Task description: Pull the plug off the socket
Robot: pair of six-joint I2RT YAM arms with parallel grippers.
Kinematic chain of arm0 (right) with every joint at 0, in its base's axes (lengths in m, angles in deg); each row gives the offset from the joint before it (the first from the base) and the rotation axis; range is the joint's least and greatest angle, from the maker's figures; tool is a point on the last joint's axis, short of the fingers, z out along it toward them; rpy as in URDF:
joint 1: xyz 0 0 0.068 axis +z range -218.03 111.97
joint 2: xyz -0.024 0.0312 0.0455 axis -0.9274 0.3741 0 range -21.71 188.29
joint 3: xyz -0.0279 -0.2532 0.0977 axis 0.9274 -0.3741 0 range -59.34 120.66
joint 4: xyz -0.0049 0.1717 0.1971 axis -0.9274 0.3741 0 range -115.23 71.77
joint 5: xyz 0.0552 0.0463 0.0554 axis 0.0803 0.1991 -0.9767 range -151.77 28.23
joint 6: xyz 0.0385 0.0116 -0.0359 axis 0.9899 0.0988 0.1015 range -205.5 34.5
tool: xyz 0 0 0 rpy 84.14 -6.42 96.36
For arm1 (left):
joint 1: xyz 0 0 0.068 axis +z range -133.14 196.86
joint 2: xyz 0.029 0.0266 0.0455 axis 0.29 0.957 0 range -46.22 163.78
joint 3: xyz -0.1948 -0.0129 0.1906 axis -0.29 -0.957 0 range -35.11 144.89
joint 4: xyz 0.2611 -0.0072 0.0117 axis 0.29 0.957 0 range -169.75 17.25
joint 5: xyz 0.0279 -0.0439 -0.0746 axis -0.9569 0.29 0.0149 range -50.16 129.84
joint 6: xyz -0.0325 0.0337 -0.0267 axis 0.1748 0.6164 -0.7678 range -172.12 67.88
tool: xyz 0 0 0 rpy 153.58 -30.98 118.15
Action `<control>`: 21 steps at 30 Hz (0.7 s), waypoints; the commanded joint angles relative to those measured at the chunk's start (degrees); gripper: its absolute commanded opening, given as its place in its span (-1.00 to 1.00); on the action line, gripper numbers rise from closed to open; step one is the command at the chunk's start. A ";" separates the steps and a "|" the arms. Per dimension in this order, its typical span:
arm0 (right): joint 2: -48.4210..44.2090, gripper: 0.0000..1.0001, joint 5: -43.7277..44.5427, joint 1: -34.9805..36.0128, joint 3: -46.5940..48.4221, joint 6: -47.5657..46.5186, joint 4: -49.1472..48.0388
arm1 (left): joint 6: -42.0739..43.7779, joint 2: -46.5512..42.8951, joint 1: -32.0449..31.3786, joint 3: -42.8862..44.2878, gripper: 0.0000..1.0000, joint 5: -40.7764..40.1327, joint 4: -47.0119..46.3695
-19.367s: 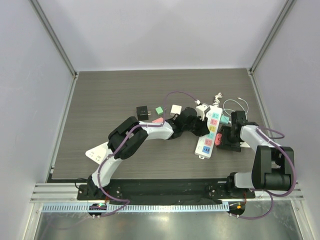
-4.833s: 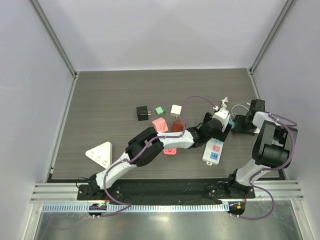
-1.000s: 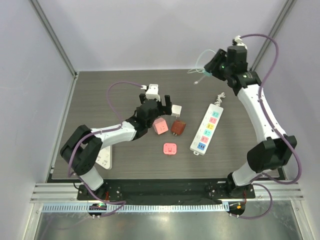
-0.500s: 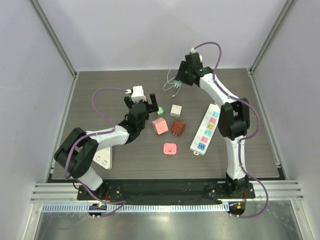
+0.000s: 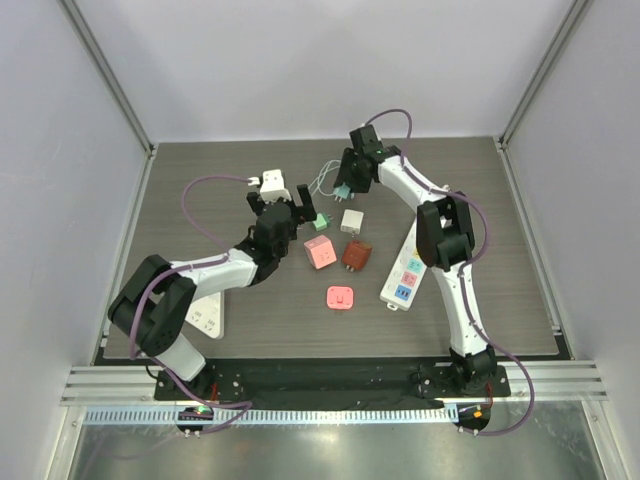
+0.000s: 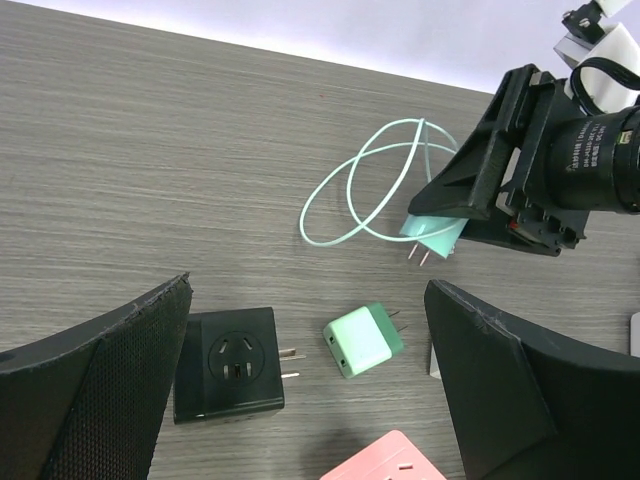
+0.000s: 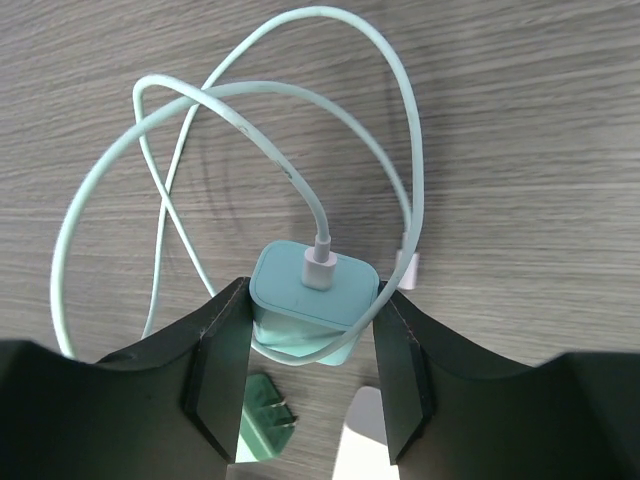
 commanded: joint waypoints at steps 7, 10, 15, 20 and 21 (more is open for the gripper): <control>1.44 -0.53 -1.45 2.00 3.29 -0.49 0.06 | -1.75 0.38 0.82 2.17 0.99 0.41 -0.68; 1.79 -0.44 -1.54 1.91 3.90 -0.49 0.15 | -2.02 0.56 1.00 2.34 0.99 0.67 -0.16; 2.32 -0.18 -1.89 2.09 4.43 -0.93 0.23 | -2.28 0.65 1.26 2.43 0.99 1.20 0.20; 2.15 0.32 -1.98 2.52 4.69 -3.30 0.23 | -2.55 0.65 1.35 2.61 0.99 1.38 0.72; 1.89 0.40 -1.45 2.70 4.78 -3.48 0.32 | -2.55 0.47 1.35 2.61 1.00 1.46 0.72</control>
